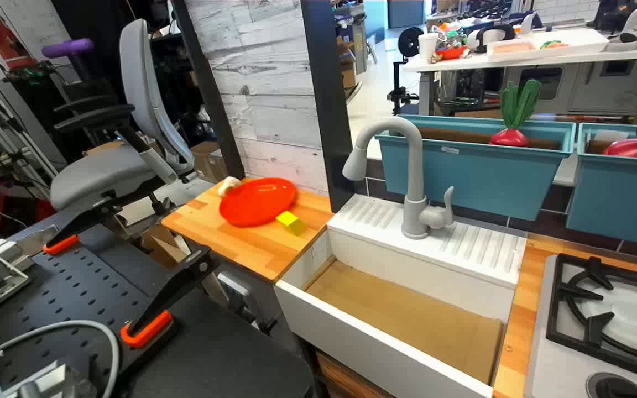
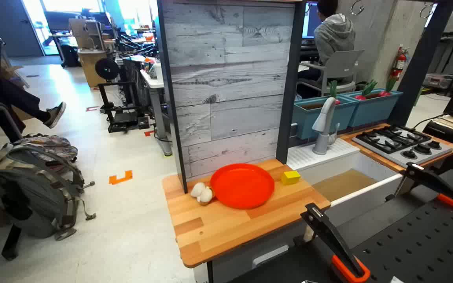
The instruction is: Put the yellow block on the plate
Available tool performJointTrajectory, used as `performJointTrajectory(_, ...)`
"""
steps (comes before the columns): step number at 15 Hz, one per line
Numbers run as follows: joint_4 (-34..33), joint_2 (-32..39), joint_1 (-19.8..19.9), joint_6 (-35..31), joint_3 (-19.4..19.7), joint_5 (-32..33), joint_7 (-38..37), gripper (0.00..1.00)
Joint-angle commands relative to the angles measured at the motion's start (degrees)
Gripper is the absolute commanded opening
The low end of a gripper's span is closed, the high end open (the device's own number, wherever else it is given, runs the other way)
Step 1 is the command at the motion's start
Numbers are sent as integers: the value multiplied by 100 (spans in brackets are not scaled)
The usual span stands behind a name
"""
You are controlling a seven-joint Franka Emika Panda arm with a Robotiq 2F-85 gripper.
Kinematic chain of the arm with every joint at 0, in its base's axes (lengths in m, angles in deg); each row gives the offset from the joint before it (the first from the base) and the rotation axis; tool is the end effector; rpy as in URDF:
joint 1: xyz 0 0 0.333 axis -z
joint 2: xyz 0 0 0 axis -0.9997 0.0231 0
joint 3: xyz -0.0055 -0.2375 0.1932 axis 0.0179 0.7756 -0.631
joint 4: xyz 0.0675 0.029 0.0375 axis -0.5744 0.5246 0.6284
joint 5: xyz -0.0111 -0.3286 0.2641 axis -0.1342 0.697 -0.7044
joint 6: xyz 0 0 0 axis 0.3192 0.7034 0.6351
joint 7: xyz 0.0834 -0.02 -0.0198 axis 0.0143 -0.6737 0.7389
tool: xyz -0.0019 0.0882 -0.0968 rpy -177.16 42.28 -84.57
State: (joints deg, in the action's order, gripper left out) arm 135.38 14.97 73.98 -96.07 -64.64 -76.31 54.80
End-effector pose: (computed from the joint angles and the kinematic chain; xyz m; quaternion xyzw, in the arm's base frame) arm 0.3286 0.1959 0.4232 -0.9891 -0.0331 0.0963 0.1059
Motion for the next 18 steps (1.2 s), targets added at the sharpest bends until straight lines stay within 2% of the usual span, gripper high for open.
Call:
performJointTrajectory(1,-11,-9,106,31,-85,-45,46,100)
performJointTrajectory(5,19,-19,141,-90,-46,-38,107,100)
performJointTrajectory(10,-59,501,576,-537,339,-33,428,100)
performJointTrajectory(18,62,2142,1135,-2524,884,-48,965,100)
